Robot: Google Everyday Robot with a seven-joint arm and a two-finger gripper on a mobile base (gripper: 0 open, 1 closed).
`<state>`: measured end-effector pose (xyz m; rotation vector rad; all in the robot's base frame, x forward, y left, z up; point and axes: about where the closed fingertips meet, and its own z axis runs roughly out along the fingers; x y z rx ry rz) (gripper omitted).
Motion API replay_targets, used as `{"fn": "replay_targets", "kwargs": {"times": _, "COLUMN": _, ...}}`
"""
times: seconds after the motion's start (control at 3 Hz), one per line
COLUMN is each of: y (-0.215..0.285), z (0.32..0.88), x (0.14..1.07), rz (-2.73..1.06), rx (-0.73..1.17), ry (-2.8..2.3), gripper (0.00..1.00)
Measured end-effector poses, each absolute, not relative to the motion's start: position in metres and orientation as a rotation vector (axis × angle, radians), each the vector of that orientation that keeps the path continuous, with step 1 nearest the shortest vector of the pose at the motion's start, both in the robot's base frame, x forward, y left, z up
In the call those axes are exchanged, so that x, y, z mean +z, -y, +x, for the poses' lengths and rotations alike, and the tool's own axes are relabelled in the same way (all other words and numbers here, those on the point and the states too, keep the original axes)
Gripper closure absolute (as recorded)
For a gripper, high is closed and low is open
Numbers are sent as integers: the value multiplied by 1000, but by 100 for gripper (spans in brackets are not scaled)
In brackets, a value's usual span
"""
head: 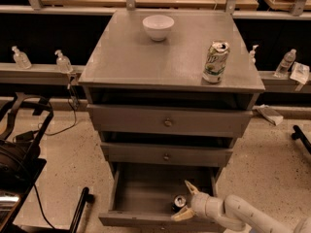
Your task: Pick pepsi can from bottom drawer and place on counter
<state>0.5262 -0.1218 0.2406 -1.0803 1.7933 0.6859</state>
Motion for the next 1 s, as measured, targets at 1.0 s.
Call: {"fn": "replay_targets", "kwargs": {"times": 1.0, "y": 130, "z": 536, "x": 218, "rz": -1046, "rx": 651, "ry": -1855, "gripper": 1}}
